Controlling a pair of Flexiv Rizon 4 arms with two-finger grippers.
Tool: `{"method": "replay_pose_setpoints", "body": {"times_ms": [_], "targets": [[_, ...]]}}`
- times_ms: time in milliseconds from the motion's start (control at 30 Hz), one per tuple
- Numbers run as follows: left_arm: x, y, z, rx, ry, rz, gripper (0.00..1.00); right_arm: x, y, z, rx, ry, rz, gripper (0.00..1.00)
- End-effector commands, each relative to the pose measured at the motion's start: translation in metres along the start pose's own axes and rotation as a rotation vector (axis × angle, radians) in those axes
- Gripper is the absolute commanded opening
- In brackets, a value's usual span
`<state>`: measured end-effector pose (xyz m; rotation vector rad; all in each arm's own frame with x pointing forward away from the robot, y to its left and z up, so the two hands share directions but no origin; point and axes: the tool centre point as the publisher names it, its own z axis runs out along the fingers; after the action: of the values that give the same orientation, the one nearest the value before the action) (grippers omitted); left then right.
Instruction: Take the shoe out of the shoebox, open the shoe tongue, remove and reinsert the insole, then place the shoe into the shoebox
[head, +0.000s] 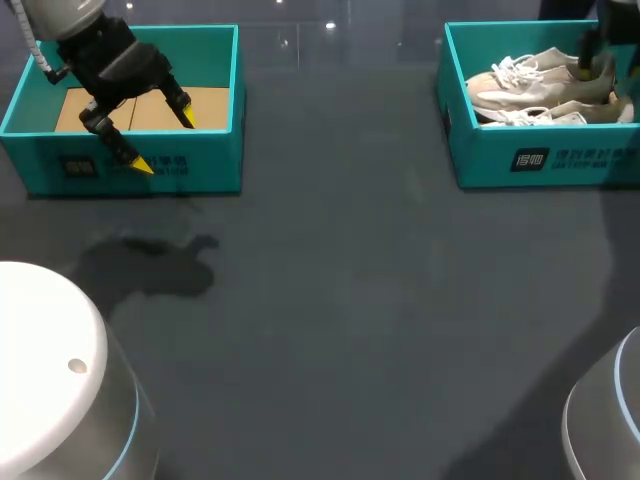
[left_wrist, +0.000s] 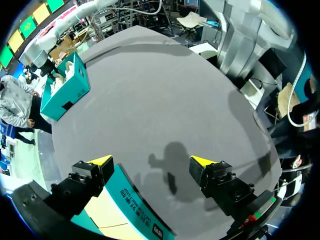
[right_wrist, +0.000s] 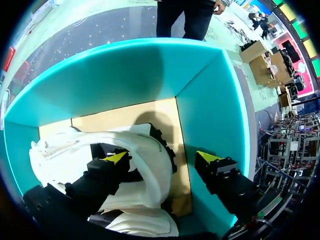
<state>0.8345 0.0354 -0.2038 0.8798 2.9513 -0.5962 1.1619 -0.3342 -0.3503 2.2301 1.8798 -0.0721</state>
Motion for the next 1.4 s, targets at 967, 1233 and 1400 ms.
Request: {"method": "replay_pose_setpoints", "body": {"times_ms": [967, 1233, 1400], "targets": [[0.0, 0.0, 0.0, -0.002, 0.001, 0.001, 1.0, 0.049, -0.095, -0.156, -0.135, 0.067, -0.034, 1.0], [0.0, -0.002, -0.028, -0.051, -0.039, -0.214, 1.0, 0.066, -0.142, -0.181, -0.144, 0.062, -0.021, 1.0], [0.004, 0.009, -0.042, -0.185, -0.066, -0.558, 1.0, 0.074, -0.166, -0.187, -0.128, 0.055, -0.009, 1.0]]}}
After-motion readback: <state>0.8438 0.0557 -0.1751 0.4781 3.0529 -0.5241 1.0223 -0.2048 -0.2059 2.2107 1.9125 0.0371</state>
